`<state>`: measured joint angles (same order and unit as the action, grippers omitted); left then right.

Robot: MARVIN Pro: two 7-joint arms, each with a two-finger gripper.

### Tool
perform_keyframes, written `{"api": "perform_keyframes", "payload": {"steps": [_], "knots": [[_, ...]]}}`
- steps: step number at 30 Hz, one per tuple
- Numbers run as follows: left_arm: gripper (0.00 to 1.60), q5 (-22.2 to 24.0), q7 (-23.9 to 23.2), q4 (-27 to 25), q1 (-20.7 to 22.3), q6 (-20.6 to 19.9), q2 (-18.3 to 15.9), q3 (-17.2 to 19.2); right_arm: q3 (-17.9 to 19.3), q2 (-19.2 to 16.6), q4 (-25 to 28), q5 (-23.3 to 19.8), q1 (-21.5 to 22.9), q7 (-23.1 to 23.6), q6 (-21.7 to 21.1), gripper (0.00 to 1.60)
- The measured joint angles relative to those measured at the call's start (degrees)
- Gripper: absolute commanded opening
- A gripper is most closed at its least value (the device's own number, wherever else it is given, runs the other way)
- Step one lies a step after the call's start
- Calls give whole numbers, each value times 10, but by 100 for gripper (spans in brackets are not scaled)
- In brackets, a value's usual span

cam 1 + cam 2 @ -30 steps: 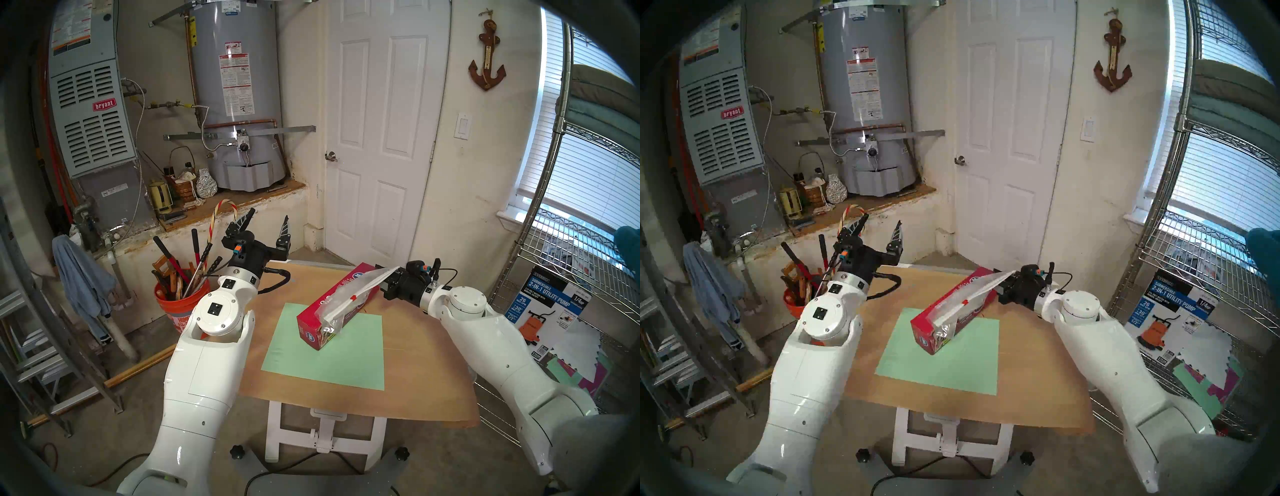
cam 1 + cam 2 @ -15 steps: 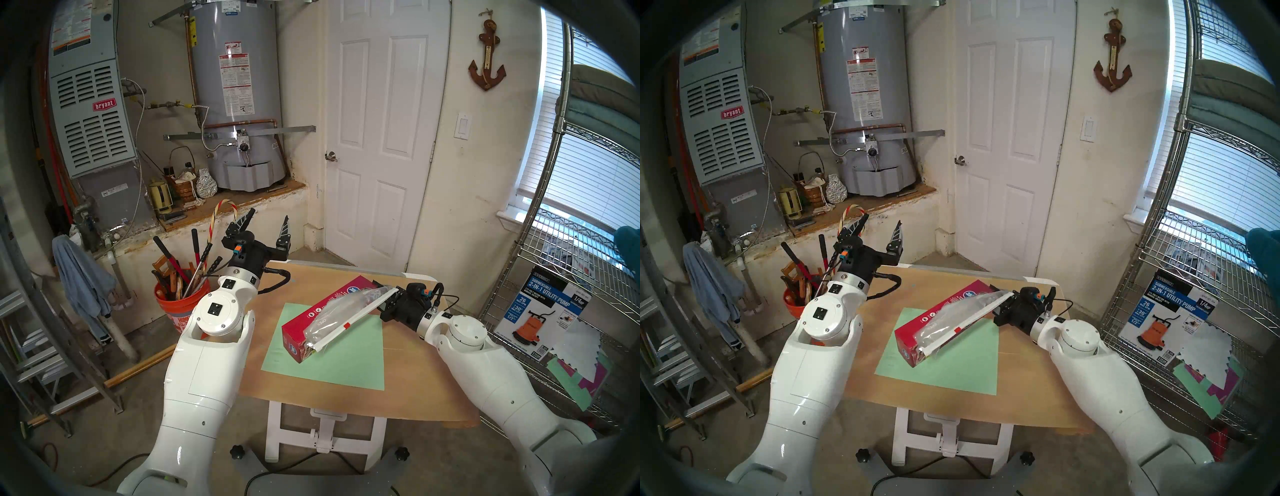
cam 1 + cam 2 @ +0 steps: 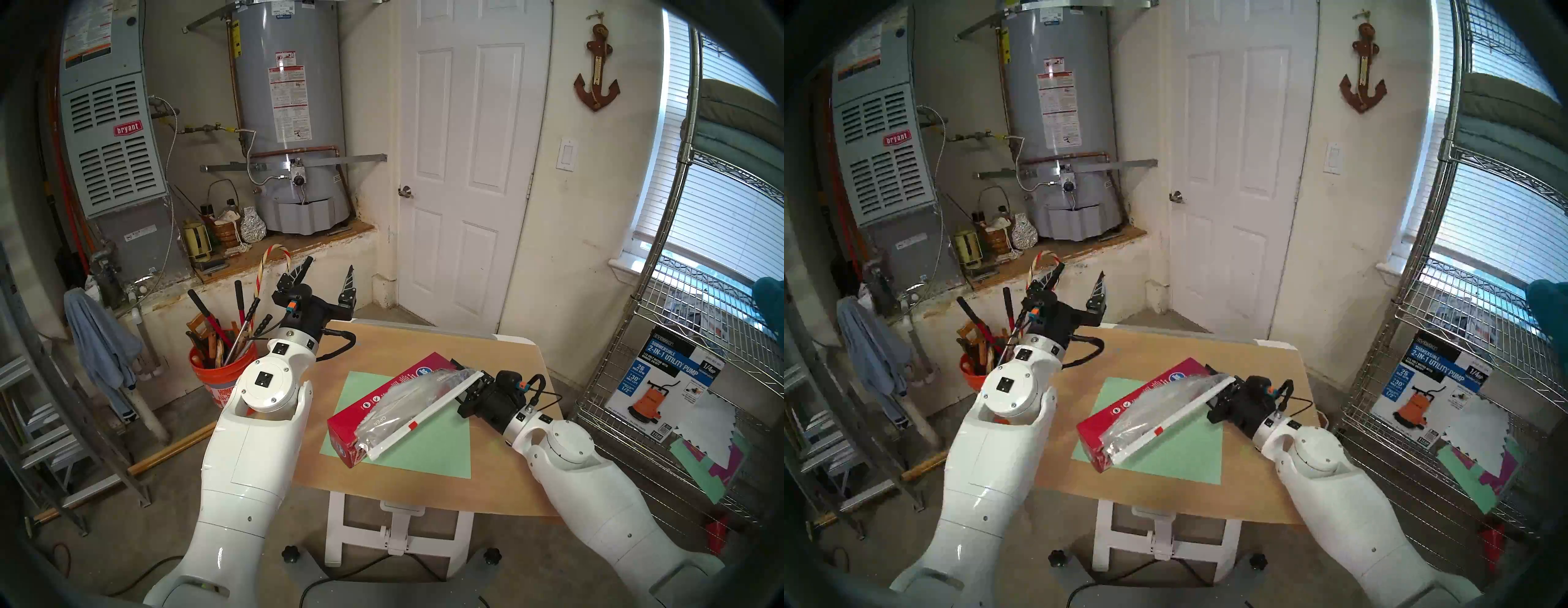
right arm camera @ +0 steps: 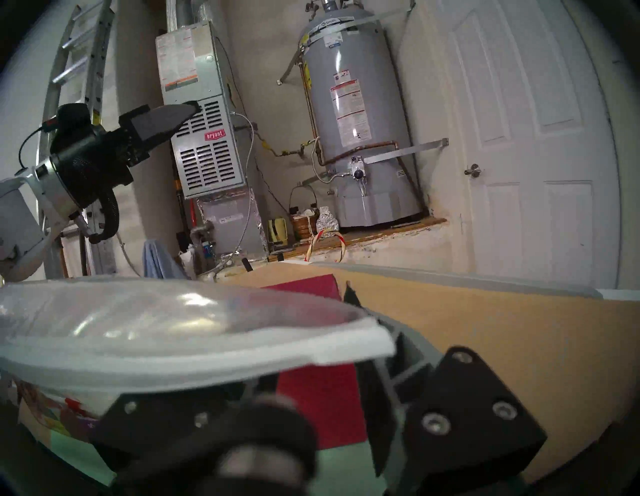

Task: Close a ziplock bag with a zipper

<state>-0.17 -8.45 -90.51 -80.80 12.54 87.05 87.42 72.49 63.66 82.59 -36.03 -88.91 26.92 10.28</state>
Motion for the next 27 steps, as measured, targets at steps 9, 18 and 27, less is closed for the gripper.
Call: {"api": "perform_keyframes", "payload": {"steps": [9,18,27], "knots": [[160,0,0,2,0,0,0,0,18,12,61,-5,-72,-64,28,59],[160,0,0,3,0,0,0,0,36,35,117,-6,-141,-149,60,48],[160,0,0,3,0,0,1,0,55,70,173,13,-211,-251,99,43]]}}
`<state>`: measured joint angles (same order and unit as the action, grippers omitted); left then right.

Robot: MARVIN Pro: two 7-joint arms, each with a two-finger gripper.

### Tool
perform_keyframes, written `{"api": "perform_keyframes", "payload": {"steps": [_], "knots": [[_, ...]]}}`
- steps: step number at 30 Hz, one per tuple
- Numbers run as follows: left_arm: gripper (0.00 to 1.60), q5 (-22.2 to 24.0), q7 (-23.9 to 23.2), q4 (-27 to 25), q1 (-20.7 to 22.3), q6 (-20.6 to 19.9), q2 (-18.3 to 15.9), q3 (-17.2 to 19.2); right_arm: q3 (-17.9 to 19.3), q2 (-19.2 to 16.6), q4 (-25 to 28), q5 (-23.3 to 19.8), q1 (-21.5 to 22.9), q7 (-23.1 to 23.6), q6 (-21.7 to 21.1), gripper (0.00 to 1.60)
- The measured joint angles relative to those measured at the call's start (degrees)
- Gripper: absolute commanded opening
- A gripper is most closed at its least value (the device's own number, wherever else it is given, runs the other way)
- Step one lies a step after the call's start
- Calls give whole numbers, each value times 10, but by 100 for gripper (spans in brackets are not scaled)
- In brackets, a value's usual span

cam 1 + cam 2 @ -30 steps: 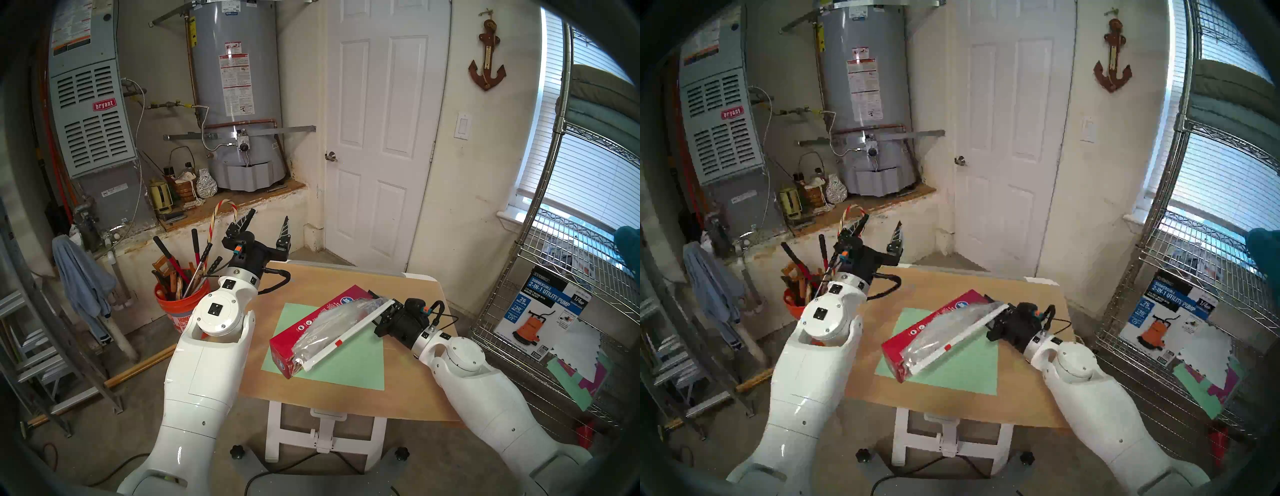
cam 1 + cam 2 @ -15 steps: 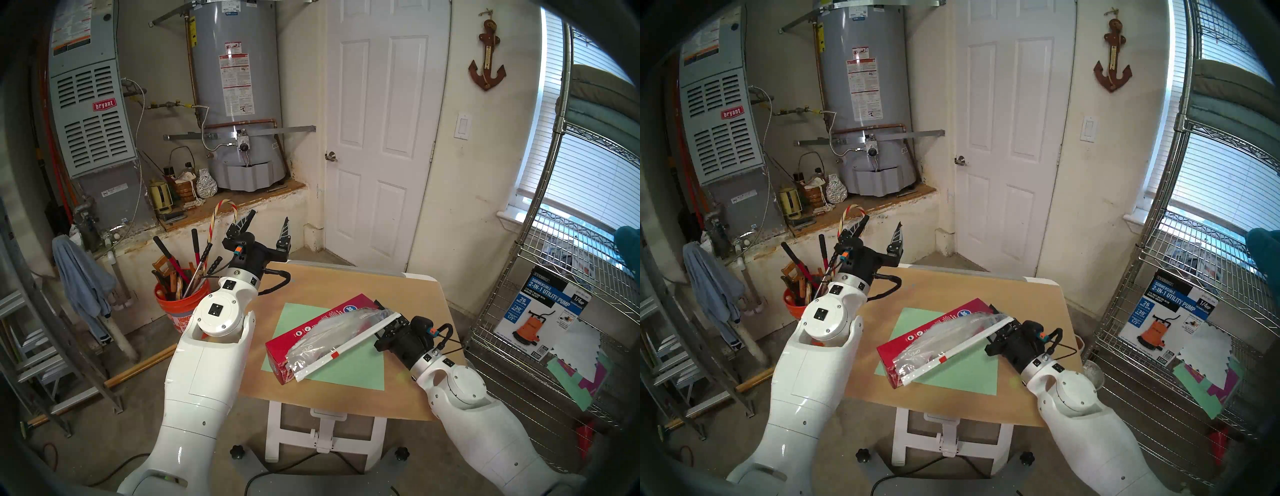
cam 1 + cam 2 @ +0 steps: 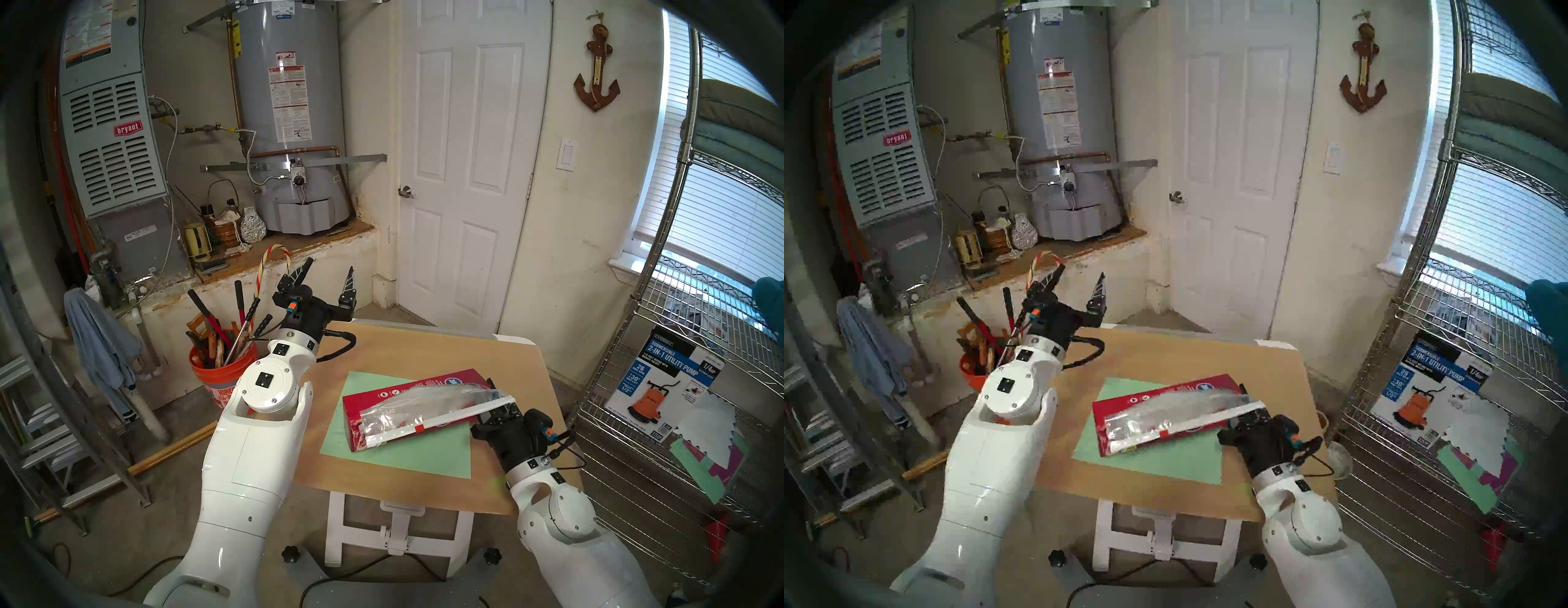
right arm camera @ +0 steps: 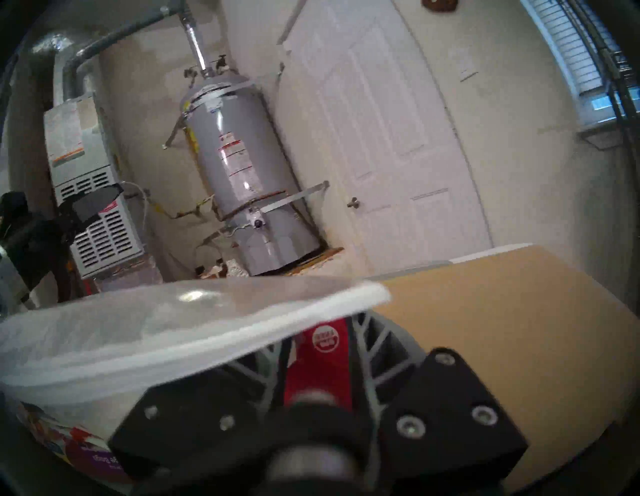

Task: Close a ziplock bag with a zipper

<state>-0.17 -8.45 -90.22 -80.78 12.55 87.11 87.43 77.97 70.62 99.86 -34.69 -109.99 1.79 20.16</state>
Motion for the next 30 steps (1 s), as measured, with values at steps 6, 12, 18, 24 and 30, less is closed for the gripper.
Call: {"api": "perform_keyframes", "payload": {"steps": [6,12,18,24,30], "knots": [[160,0,0,0,0,0,0,0,5,33,35,27,-42,-69,24,44],[160,0,0,0,0,0,0,0,2,66,66,78,-75,-145,40,66],[160,0,0,0,0,0,0,0,-12,81,86,144,-90,-210,42,63],[160,0,0,-1,0,0,0,0,-23,94,90,225,-84,-282,33,67],[160,0,0,-1,0,0,0,0,-38,100,88,269,-69,-343,11,67]]}}
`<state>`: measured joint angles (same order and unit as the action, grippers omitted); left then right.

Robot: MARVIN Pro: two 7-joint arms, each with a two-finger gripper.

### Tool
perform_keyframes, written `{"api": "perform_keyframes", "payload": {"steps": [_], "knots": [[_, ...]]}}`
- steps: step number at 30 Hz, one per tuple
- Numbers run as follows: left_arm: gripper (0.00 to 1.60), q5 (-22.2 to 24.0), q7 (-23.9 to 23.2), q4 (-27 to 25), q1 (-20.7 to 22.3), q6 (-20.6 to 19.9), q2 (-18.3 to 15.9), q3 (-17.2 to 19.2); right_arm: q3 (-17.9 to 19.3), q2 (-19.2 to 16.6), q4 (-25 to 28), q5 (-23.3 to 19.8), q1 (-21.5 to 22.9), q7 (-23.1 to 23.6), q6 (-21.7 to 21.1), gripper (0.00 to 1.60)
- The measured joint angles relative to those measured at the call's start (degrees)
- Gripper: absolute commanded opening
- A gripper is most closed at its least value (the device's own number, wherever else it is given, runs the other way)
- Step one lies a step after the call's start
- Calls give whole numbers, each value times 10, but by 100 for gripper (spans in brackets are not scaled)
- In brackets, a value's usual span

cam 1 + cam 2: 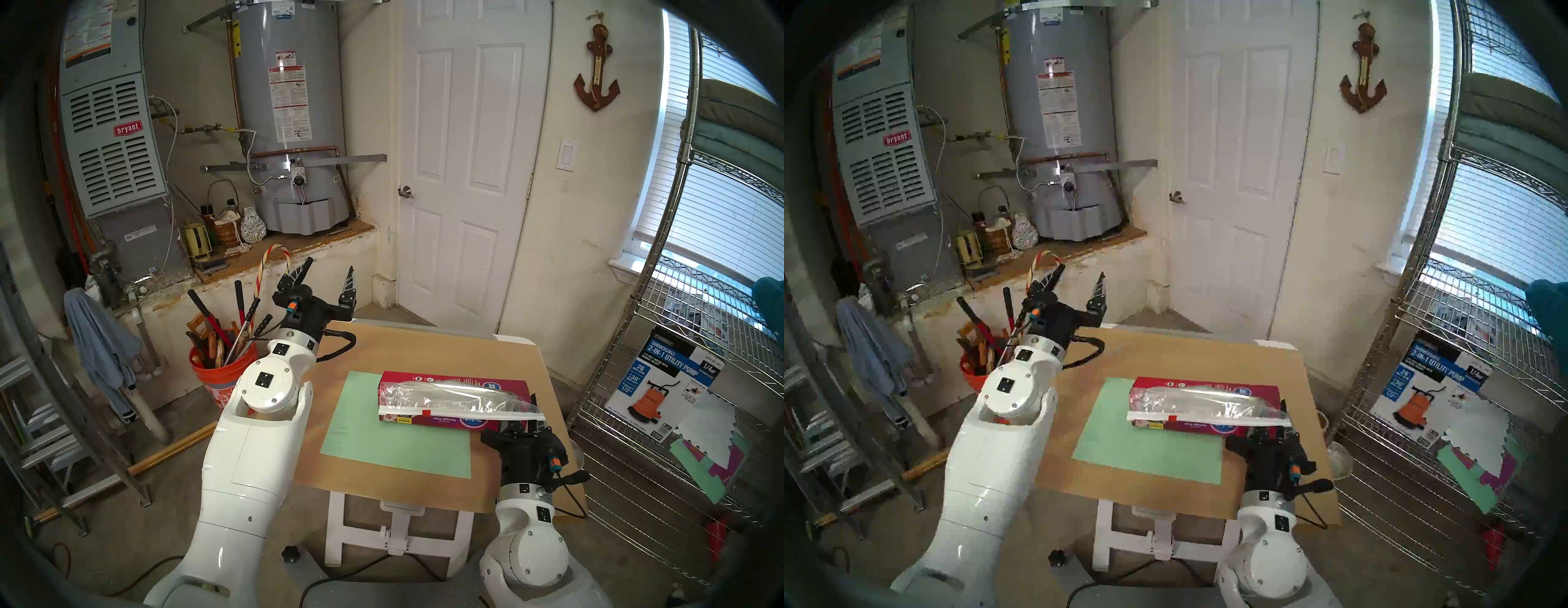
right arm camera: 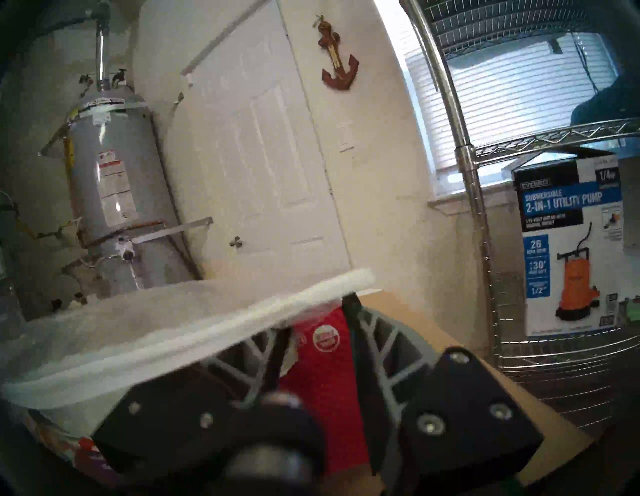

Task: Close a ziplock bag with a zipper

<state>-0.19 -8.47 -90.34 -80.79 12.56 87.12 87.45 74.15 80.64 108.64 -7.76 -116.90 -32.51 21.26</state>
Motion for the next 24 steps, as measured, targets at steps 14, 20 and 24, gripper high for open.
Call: {"api": "perform_keyframes", "payload": {"steps": [14,20,24], "knots": [[160,0,0,-1,0,0,0,0,-63,-23,-6,42,30,-149,-34,160],[160,0,0,-2,0,0,-1,0,-61,-34,22,61,21,-177,-44,160],[160,0,0,-2,0,0,-1,0,-48,-51,52,64,3,-176,-49,160]]}}
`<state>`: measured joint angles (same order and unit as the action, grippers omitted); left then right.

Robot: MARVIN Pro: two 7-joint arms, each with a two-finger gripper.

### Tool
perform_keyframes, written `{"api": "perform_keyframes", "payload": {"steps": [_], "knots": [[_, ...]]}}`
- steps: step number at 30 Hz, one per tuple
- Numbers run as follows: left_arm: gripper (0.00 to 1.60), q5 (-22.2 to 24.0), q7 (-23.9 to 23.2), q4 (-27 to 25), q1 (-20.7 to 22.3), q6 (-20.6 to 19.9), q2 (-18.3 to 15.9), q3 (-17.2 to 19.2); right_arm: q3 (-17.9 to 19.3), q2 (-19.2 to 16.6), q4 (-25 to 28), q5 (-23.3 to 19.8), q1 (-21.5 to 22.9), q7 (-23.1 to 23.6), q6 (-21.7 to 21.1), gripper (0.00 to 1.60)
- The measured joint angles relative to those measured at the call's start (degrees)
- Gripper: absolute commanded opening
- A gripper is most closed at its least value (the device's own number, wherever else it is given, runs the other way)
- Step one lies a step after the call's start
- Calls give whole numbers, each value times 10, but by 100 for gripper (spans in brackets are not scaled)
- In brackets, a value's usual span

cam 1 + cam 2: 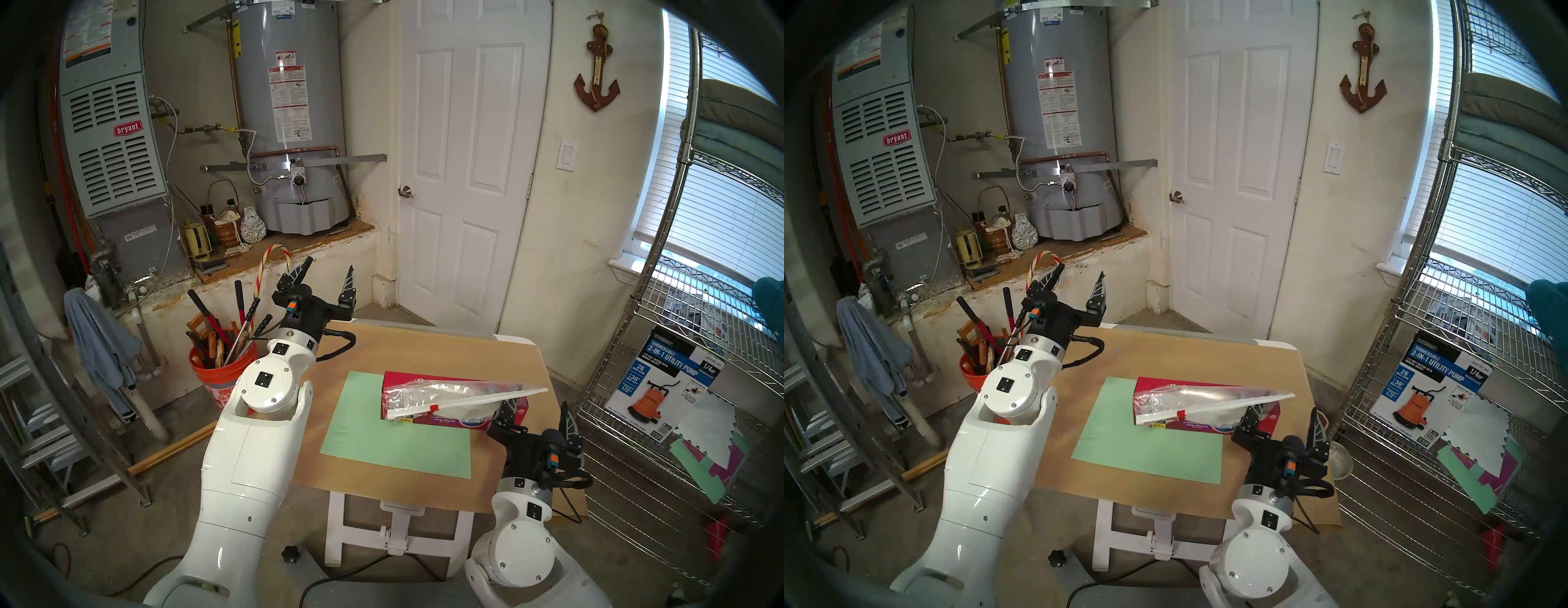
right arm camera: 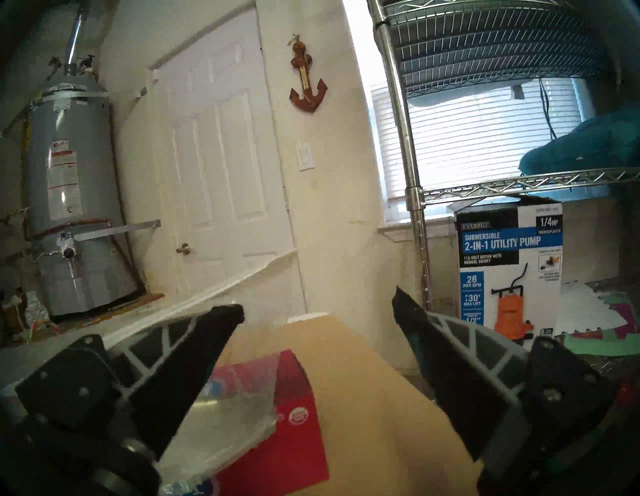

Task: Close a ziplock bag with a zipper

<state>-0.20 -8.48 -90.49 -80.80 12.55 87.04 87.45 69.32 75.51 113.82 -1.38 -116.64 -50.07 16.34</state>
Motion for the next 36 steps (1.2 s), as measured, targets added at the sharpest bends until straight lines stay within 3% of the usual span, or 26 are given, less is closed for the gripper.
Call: {"api": "perform_keyframes", "payload": {"steps": [13,29,36], "knots": [[160,0,0,0,0,0,0,0,58,-89,95,-47,-75,100,-49,160],[160,0,0,0,0,0,0,0,210,-198,178,-119,-184,216,-99,160],[160,0,0,0,0,0,-1,0,282,-240,184,-115,-223,243,-102,160]]}}
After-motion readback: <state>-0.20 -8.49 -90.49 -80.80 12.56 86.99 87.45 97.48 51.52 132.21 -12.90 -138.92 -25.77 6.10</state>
